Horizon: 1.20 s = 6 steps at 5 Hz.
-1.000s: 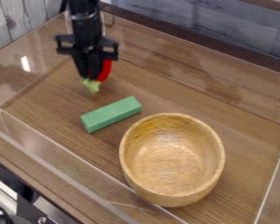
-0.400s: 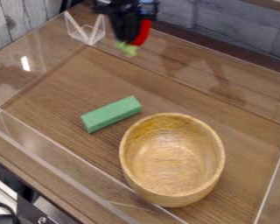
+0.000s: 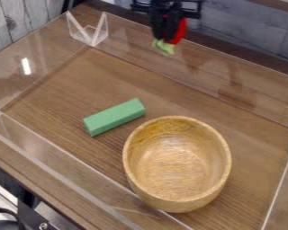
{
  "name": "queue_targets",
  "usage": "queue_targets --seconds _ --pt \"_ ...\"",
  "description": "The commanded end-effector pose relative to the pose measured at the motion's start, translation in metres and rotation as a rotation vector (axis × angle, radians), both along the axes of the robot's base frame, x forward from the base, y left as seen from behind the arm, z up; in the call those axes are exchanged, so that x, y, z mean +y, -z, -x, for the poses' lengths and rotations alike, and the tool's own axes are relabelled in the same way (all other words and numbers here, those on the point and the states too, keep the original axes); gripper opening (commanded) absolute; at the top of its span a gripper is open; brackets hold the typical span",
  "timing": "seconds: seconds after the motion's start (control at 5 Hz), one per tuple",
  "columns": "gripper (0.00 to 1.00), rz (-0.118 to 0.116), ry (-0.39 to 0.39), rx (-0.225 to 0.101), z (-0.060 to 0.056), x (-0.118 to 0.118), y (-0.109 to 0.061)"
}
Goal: Move the red fruit to the right
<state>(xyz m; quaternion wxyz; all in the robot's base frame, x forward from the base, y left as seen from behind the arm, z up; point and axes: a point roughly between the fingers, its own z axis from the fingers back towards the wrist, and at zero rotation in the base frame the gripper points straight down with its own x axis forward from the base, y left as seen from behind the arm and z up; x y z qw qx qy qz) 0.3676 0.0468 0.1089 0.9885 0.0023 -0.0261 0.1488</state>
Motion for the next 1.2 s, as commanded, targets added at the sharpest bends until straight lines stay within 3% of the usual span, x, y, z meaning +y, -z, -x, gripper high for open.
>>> queue_targets --seconds 0.0,0.2,0.6,1.0 --pt "0.0 -0.033 -0.004 -0.072 -0.009 0.002 -0.007" --pt "0.0 -0.051 -0.01 -0.068 -0.006 -0.002 0.008" --pt "0.0 -0.061 -0.096 -0.064 -0.005 -0.034 0.011" --pt "0.0 -0.064 -0.086 -0.069 -0.007 -0.03 0.027"
